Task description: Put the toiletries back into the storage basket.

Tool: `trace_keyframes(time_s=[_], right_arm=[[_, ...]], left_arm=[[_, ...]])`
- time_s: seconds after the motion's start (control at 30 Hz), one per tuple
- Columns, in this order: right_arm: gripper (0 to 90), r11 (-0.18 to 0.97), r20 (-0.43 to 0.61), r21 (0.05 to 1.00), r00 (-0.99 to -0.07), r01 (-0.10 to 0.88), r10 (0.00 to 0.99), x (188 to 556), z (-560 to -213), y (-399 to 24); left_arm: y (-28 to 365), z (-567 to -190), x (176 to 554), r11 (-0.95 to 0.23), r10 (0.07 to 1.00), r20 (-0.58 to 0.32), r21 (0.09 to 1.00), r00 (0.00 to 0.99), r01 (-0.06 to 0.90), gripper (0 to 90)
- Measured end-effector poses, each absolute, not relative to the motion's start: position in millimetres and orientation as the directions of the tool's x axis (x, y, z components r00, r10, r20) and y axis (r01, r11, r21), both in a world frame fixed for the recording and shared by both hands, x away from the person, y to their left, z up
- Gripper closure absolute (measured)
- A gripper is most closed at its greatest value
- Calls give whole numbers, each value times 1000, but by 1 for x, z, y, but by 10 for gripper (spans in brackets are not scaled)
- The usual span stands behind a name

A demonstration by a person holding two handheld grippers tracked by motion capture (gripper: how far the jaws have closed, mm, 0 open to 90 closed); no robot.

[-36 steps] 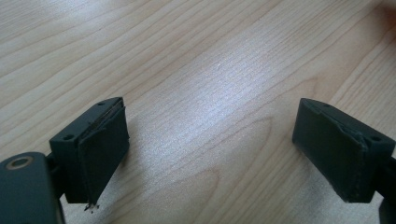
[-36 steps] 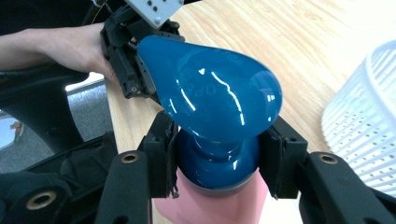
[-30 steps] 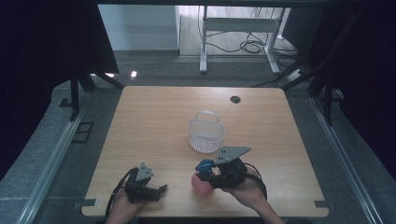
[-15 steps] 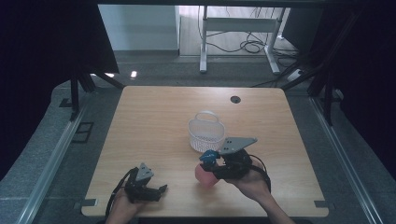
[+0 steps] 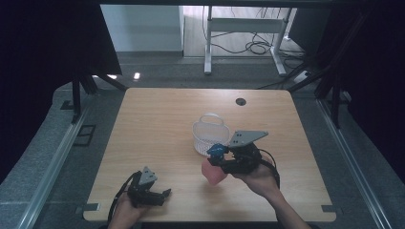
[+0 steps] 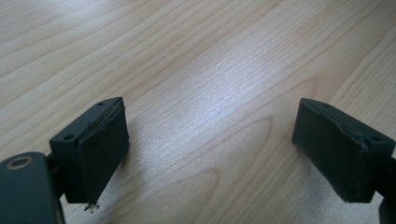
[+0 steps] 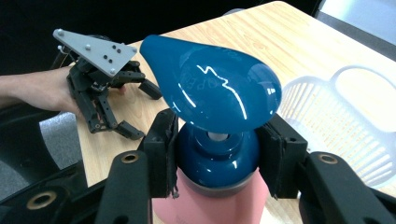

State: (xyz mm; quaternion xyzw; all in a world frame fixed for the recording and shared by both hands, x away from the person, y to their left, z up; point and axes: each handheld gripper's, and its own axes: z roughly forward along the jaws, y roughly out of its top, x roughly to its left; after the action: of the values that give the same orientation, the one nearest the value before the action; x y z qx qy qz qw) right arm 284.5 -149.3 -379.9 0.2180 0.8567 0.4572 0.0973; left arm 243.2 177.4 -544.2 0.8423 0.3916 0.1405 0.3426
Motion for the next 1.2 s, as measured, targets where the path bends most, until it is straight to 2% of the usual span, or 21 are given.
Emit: trace_keyframes(time_s=[1.2], right_arm=[[525,432,14,856,-847,285,531,319,-335,-154]], left_arm=[[178,-544,243,-462,754,-30,685,656,563,104]])
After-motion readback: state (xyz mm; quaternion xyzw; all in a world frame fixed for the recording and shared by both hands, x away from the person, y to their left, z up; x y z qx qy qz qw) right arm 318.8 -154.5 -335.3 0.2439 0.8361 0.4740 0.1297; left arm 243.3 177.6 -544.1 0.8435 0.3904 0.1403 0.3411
